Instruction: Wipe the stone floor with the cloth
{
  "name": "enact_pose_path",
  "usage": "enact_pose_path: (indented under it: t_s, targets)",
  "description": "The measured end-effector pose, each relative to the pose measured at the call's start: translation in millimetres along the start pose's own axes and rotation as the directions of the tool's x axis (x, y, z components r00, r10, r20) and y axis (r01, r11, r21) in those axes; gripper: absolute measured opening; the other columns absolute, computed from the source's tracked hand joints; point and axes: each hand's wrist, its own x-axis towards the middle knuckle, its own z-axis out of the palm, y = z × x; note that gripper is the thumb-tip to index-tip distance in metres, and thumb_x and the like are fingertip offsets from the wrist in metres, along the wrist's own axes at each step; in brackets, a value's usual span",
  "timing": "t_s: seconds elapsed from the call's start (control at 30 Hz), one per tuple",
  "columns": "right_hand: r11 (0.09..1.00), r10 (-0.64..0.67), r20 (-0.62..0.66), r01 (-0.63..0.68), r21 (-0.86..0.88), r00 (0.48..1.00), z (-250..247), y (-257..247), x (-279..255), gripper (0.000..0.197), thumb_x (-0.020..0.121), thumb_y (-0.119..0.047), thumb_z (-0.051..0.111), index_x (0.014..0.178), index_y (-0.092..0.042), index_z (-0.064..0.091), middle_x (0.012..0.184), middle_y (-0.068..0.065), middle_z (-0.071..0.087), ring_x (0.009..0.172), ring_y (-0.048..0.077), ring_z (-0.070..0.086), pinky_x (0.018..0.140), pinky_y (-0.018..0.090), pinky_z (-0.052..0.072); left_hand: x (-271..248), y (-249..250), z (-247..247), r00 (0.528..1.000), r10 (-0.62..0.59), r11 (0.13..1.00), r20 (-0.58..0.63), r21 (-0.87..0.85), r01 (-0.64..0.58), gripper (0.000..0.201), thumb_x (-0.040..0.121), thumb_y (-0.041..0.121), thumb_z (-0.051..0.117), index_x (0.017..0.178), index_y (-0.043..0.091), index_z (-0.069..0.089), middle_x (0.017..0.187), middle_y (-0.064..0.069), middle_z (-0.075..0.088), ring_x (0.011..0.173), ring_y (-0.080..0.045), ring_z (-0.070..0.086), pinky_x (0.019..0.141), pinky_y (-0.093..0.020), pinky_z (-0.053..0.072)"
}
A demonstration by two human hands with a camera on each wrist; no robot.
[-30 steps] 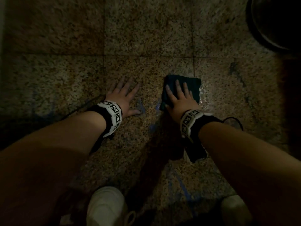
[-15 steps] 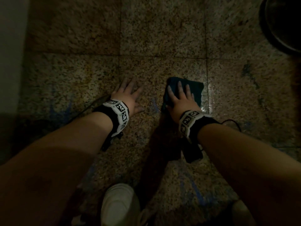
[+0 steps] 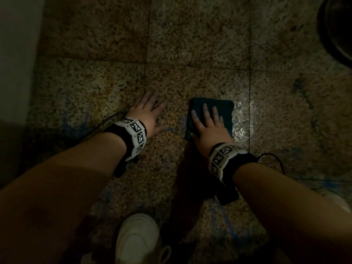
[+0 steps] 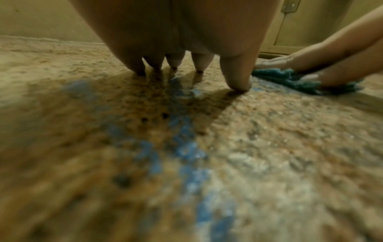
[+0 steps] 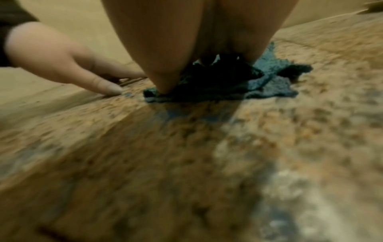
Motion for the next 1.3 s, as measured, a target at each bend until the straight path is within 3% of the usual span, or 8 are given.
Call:
enact_pose_path:
  t_s: [0.2, 0.37, 0.5, 0.73, 0.83, 0.97, 1.1, 1.3]
  targets:
    - [0.999, 0.02, 0.011, -0.021, 0.024, 1.0, -5.4, -2.2, 6.6, 0.067, 0.102, -0.042, 0.031, 0.148, -0.036, -0.016, 0.153, 0.0, -0.034, 0.141, 0.028, -0.028, 0.118, 0.042, -0.006, 0.6, -5.5, -1.0, 1.0, -0.021, 0.998, 0.013, -0.063, 0.022, 0.079, 0.092, 0.054, 0.045, 0.152, 0.028, 0.001, 0.158, -0.003, -0.016, 0.145, -0.026, -0.012, 0.118, -0.044, 0.013]
    - [0.998, 0.016, -0.026, -0.015, 0.067, 1.0, -28.7, -12.6, 29.9, 0.065, 0.102, -0.043, 0.03, 0.149, -0.036, -0.014, 0.154, 0.0, -0.03, 0.143, 0.028, -0.024, 0.117, 0.043, -0.005, -4.9, -14.0, 1.2, 0.996, -0.086, 0.993, 0.025, -0.082, 0.088, 0.074, 0.093, 0.054, 0.043, 0.152, 0.031, 0.003, 0.158, -0.004, -0.015, 0.145, -0.027, -0.013, 0.119, -0.044, 0.008]
    - [0.997, 0.019, -0.033, -0.016, 0.081, 0.999, -33.0, -17.3, 37.5, 0.065, 0.102, -0.042, 0.031, 0.149, -0.035, -0.014, 0.154, 0.001, -0.031, 0.142, 0.03, -0.025, 0.117, 0.044, -0.006, -8.6, -21.6, 1.2, 0.994, -0.106, 0.987, 0.018, -0.123, 0.108, 0.069, 0.096, 0.05, 0.041, 0.152, 0.031, 0.007, 0.158, -0.004, -0.014, 0.145, -0.027, -0.012, 0.118, -0.046, 0.012]
    - [0.998, -0.065, 0.006, 0.065, 0.006, 0.998, -6.0, -21.3, 11.8, 0.065, 0.103, -0.042, 0.027, 0.148, -0.033, -0.019, 0.152, 0.004, -0.034, 0.141, 0.03, -0.028, 0.118, 0.043, -0.007, -15.0, -19.7, -2.8, 0.993, -0.111, 0.984, 0.038, -0.135, 0.115, 0.069, 0.097, 0.047, 0.04, 0.152, 0.027, 0.004, 0.159, -0.003, -0.014, 0.146, -0.025, -0.011, 0.118, -0.041, 0.012]
    - [0.998, -0.066, 0.023, 0.066, 0.003, 0.998, 2.6, -26.7, 5.4, 0.066, 0.103, -0.039, 0.029, 0.148, -0.033, -0.019, 0.152, 0.003, -0.035, 0.141, 0.03, -0.029, 0.117, 0.043, -0.008, -17.9, -22.6, -2.7, 0.99, -0.135, 0.98, 0.042, -0.145, 0.139, 0.071, 0.098, 0.045, 0.038, 0.152, 0.019, 0.0, 0.159, -0.002, -0.013, 0.146, -0.021, -0.008, 0.118, -0.035, 0.008]
    - [0.999, -0.02, 0.043, 0.018, 0.035, 0.999, -5.1, -34.2, 10.2, 0.068, 0.103, -0.037, 0.033, 0.148, -0.035, -0.018, 0.152, 0.001, -0.035, 0.141, 0.03, -0.028, 0.117, 0.043, -0.007, -22.0, -27.2, -3.8, 0.986, -0.151, 0.979, 0.075, -0.127, 0.159, 0.069, 0.101, 0.041, 0.033, 0.152, 0.012, -0.004, 0.158, -0.003, -0.016, 0.146, -0.02, -0.009, 0.117, -0.03, 0.002]
    - [0.999, 0.011, 0.011, -0.012, 0.053, 1.0, -17.2, -42.9, 28.3, 0.07, 0.102, -0.034, 0.036, 0.148, -0.037, -0.018, 0.151, 0.0, -0.036, 0.141, 0.03, -0.028, 0.117, 0.044, -0.007, -23.0, -26.9, -4.2, 0.984, -0.147, 0.977, 0.1, -0.141, 0.16, 0.07, 0.1, 0.043, 0.033, 0.152, 0.013, -0.003, 0.158, -0.002, -0.018, 0.146, -0.019, -0.011, 0.118, -0.032, 0.003]
    - [0.999, 0.007, 0.005, -0.007, 0.047, 1.0, -35.8, -52.4, 44.2, 0.065, 0.102, -0.043, 0.028, 0.148, -0.035, -0.017, 0.153, 0.001, -0.033, 0.142, 0.031, -0.025, 0.117, 0.045, -0.005, -24.2, -30.8, 0.5, 0.99, -0.127, 0.977, 0.062, -0.165, 0.135, 0.061, 0.103, 0.03, 0.03, 0.153, 0.013, -0.001, 0.158, -0.003, -0.017, 0.146, -0.021, -0.009, 0.117, -0.03, 0.003]
